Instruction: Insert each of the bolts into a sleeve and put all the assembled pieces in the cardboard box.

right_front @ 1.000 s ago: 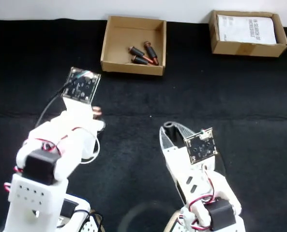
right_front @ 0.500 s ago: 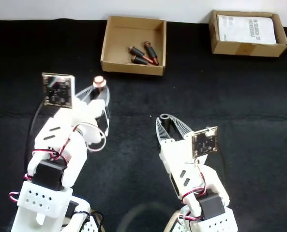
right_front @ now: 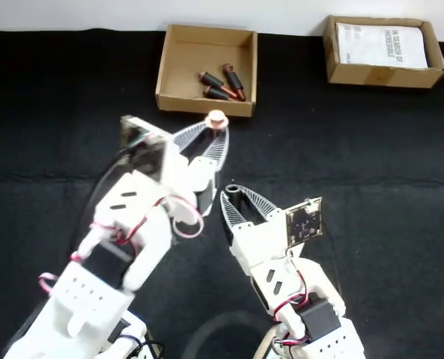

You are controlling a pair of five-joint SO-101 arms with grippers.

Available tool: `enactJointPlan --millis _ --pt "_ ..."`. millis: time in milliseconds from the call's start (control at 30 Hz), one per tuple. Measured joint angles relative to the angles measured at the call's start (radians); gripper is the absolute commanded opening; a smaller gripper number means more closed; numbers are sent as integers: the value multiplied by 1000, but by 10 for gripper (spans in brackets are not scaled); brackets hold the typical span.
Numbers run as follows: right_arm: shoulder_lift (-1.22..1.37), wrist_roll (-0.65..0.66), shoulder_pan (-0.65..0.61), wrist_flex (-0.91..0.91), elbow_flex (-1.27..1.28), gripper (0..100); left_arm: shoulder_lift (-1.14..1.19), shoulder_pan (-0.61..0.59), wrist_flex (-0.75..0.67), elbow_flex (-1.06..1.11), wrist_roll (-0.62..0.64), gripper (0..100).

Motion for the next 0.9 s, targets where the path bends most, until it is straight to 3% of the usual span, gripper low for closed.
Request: enactJointPlan --millis 233,667,900 --pt "0 0 0 0 0 7 135 0 -78 0 -15 9" --pt "0 0 0 0 6 7 169 14 -81 -12 3 9" --pt "0 0 0 0 6 7 169 18 17 -89 98 9"
